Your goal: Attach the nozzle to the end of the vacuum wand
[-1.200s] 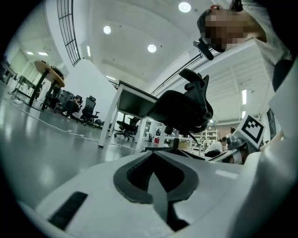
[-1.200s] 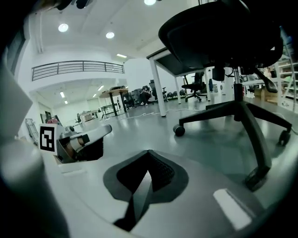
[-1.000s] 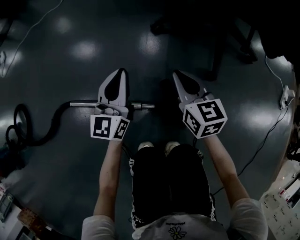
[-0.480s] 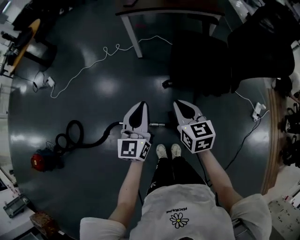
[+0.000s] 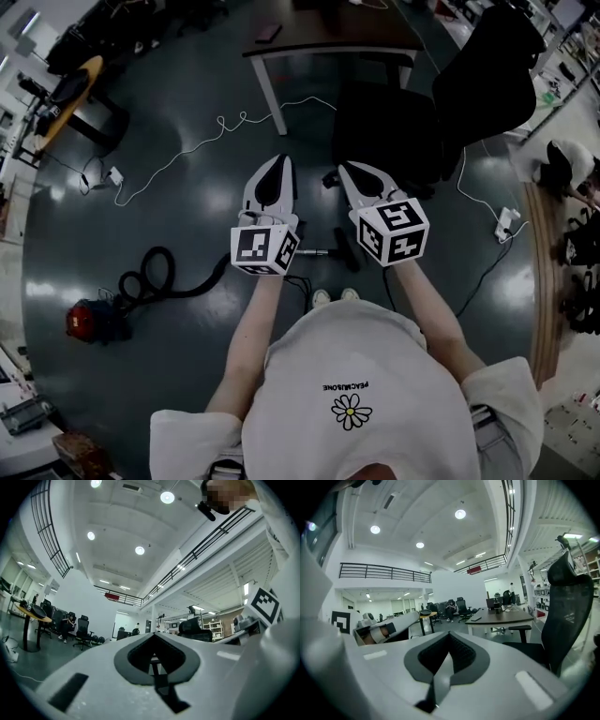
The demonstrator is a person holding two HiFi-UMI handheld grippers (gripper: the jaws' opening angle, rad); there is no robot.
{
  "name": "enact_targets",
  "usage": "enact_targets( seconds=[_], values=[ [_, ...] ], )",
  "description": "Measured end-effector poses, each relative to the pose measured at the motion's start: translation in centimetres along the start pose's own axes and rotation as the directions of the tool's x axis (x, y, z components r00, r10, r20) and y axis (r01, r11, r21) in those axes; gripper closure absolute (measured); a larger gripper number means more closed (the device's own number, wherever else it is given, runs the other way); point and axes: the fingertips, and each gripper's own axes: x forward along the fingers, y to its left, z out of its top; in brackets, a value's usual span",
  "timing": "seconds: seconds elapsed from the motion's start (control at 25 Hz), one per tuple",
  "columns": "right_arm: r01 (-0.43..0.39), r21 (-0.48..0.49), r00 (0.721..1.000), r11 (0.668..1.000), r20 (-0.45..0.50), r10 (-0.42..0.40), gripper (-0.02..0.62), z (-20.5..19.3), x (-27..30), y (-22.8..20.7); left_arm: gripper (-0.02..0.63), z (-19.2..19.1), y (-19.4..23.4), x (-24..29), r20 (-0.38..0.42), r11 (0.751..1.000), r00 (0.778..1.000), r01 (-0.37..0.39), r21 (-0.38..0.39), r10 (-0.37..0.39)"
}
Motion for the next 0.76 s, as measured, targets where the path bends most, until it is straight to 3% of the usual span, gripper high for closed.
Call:
enact_targets(
  seconds=[0.76],
  values=[
    [-0.012,-0.025,1.000,1.000,0.017,0.013,0.589,1.2,0.0,1.4,0.604,1.5,1.0,-0.7,0.023,0.999,1.000,-0.002,0.033,0.001]
  ],
)
